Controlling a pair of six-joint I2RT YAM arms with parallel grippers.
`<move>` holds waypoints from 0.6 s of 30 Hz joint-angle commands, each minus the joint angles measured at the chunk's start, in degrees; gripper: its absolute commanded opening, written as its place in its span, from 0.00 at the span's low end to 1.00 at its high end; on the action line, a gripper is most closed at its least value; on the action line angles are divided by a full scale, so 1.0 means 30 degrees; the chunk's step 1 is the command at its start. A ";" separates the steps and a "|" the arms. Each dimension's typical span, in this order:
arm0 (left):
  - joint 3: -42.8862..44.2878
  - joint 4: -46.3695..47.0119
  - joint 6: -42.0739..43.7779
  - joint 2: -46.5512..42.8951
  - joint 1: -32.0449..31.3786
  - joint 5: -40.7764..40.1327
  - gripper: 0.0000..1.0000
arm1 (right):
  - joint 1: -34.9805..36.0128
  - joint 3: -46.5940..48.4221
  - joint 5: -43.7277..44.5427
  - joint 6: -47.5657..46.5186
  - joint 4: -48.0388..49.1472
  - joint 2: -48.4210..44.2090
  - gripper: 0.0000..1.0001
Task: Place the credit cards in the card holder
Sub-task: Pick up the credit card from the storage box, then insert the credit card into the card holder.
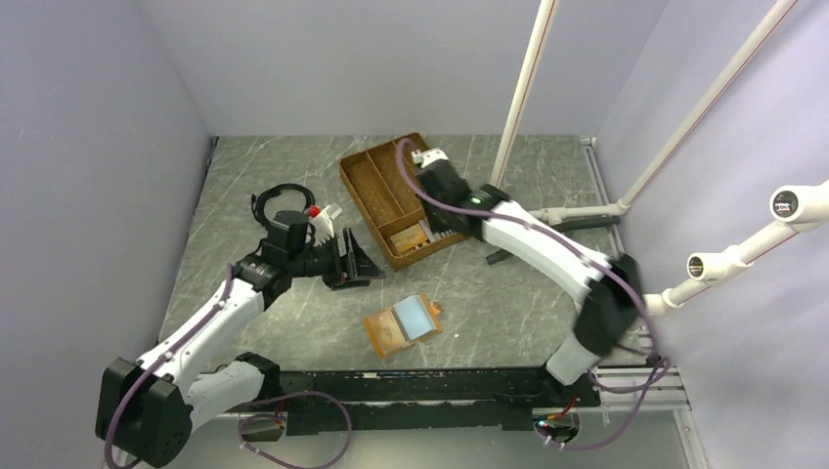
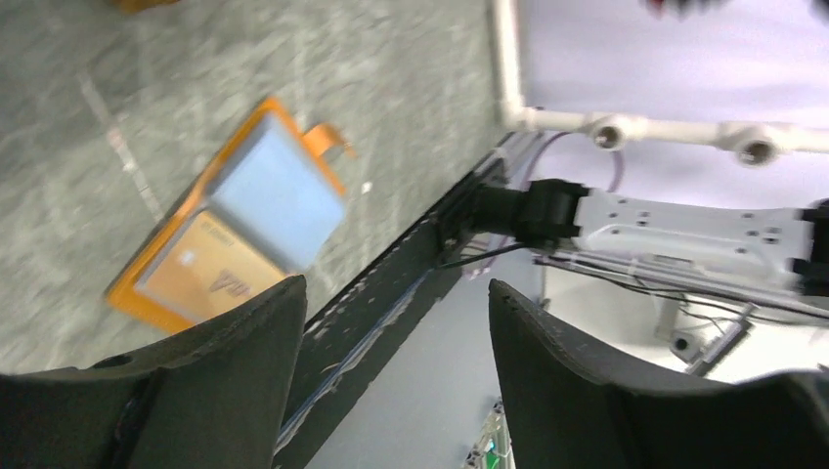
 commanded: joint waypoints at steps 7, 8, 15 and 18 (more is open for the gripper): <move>-0.3880 1.3467 -0.7789 -0.2881 0.0234 0.1330 0.73 | -0.0995 -1.2711 -1.8793 1.1680 1.6130 -1.0555 0.00; -0.4183 1.3884 -0.8148 -0.3053 0.0232 0.1075 0.74 | -0.0998 -1.3314 -1.9705 1.2728 1.7705 -1.0642 0.00; -0.5510 1.6928 -1.0055 -0.2899 -0.0559 0.0782 0.60 | -0.0969 -1.5726 -2.1061 1.6466 2.3544 -1.0729 0.00; -0.5313 1.5031 -0.9377 -0.3405 -0.1101 0.0116 0.57 | -0.0971 -1.5997 -2.1043 1.6737 2.3945 -1.0771 0.00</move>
